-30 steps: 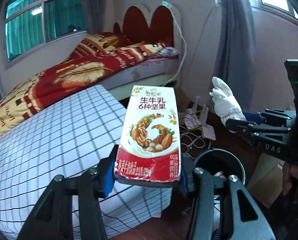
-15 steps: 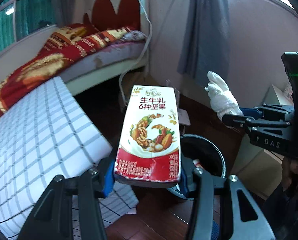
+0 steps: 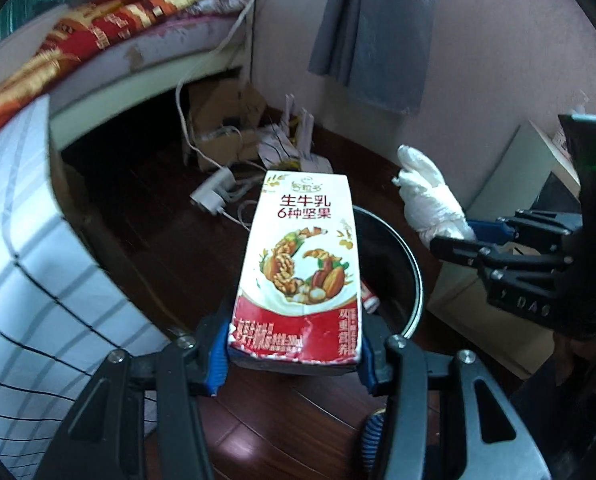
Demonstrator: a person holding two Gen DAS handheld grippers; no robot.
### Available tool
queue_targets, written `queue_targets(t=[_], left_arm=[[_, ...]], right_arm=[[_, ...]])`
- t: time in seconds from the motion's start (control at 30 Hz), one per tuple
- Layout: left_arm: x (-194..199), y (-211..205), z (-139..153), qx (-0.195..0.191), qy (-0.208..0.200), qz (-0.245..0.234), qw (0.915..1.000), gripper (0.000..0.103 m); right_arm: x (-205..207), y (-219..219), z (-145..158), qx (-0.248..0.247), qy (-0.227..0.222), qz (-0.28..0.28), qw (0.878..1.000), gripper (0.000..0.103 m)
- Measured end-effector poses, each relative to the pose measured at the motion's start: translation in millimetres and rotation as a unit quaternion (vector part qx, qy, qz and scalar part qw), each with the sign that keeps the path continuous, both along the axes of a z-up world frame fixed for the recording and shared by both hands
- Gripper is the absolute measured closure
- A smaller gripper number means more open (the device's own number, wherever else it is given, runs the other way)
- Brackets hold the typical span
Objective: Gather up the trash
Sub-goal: 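Carry the milk carton and tissue over the black bin, then open both grippers to drop the carton and tissue into the bin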
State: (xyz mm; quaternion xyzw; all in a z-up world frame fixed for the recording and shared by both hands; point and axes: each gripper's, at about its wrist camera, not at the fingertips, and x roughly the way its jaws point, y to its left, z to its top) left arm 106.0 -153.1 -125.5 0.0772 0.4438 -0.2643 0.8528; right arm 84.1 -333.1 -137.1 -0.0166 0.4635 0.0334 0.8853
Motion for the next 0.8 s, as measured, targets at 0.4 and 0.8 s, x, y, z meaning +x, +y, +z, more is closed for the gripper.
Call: queue_targets(t=[0.4,0.8], left_arm=[[31.2,-23.2,-46.1,-0.004,0.072,-0.007,0.9974,0.051],[30.0,5.4,-57.7,0.041,0.054,0.081,0.9944,0.0]], right_arm=[[26.9,-7.5,-63.4,-0.003,0.07,0.024,0.997,0.071],[43.0,-25.3,-80.0,-0.057,0.062,-0.022,0.996,0.0]])
